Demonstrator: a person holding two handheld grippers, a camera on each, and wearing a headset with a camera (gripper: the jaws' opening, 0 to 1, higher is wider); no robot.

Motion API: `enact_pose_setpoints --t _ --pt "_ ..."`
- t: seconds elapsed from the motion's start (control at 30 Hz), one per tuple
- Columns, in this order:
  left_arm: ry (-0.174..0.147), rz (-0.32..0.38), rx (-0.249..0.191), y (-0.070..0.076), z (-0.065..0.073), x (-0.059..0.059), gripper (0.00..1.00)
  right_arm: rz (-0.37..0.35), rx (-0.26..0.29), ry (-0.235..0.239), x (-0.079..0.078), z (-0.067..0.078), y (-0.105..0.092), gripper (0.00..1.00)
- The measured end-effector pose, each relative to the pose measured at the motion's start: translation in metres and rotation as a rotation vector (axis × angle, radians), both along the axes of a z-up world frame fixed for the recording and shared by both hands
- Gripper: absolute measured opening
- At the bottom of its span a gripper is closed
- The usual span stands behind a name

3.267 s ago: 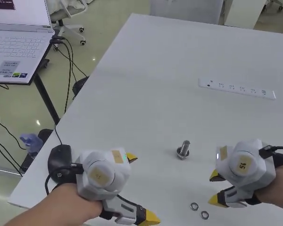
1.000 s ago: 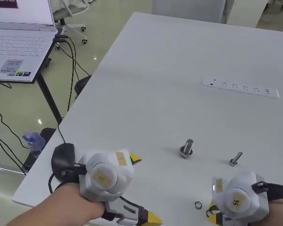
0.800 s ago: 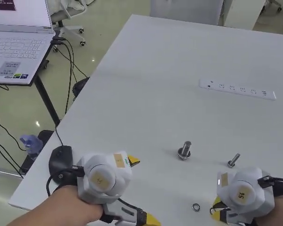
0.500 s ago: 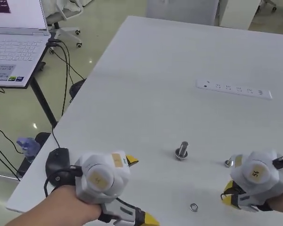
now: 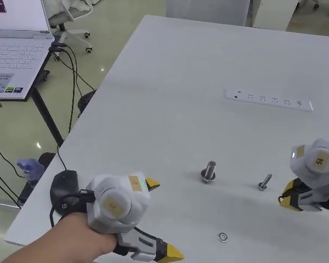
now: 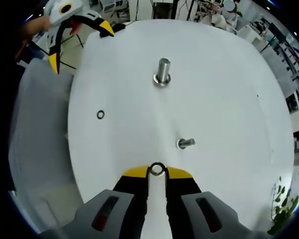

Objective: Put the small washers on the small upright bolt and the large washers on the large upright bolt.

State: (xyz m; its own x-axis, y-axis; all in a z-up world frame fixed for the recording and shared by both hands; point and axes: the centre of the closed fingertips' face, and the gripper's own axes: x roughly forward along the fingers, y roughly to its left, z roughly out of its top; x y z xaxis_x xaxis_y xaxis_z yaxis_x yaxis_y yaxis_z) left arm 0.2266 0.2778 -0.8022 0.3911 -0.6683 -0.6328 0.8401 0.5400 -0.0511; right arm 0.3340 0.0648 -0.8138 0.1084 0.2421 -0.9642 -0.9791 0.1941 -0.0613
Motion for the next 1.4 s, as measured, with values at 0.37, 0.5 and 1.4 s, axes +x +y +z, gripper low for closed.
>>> enact_pose_setpoints --t 0.37,0.5,1.4 --pt "0.002 0.004 0.002 0.001 0.0 -0.002 0.89 -0.007 0.006 -0.035 0.027 0.019 0.015 0.13" --pt "0.004 0.007 0.001 0.001 0.0 -0.002 0.89 0.001 0.002 -0.031 0.032 0.016 0.023 0.13" --pt "0.015 0.021 -0.002 0.005 -0.005 0.001 0.88 0.01 -0.029 0.01 0.043 -0.004 0.025 0.13"
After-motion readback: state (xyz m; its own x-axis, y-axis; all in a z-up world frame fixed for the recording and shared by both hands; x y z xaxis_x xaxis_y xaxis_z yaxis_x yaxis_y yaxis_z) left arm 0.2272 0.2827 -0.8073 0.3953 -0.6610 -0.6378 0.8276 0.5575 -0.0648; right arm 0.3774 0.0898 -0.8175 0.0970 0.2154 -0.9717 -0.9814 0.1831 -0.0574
